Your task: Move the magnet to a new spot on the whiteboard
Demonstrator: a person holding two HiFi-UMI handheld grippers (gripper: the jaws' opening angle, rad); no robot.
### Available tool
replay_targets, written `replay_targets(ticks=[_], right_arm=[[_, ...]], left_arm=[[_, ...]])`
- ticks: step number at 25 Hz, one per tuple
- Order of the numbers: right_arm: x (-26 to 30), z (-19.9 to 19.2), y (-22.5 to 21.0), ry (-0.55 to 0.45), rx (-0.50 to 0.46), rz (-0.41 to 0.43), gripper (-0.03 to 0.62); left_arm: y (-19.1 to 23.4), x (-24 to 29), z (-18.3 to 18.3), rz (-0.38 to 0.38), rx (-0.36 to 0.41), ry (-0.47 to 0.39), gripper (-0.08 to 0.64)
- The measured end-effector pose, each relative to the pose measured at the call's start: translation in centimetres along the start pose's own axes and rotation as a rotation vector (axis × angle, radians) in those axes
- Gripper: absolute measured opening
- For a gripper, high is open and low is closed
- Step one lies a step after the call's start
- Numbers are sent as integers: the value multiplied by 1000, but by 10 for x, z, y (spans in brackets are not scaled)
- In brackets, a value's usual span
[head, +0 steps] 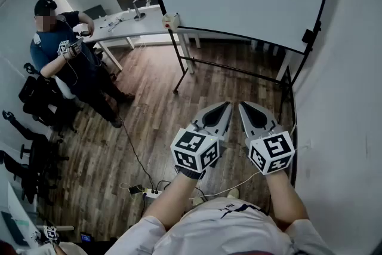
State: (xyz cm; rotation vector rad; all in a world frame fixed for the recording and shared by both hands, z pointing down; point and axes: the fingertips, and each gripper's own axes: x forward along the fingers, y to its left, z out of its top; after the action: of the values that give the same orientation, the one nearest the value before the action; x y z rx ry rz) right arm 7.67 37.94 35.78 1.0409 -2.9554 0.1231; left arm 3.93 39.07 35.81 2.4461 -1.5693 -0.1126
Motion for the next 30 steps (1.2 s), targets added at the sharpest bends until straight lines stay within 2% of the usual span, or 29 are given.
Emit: replay_targets(ticks=[7,11,16,19,23,30], right_arm=[[-4,6,-23,-4,2,11,12],[-12,2,-30,-5,39,73,12],[-24,8,-54,-40,85,75,12],[-22,15,-67,-78,136,67,12],[-19,15,-69,-88,138,63,12],[10,5,-94,-62,109,31,12]], left_arm=[[-8,22,2,11,0,5,12],[-12,30,-6,16,-2,14,12],[6,22,1,108,-4,-5,12],[13,24,7,133,10,-13,12],[12,34,6,112,4,-14,12],[16,87,-11,9,-22,16,12]])
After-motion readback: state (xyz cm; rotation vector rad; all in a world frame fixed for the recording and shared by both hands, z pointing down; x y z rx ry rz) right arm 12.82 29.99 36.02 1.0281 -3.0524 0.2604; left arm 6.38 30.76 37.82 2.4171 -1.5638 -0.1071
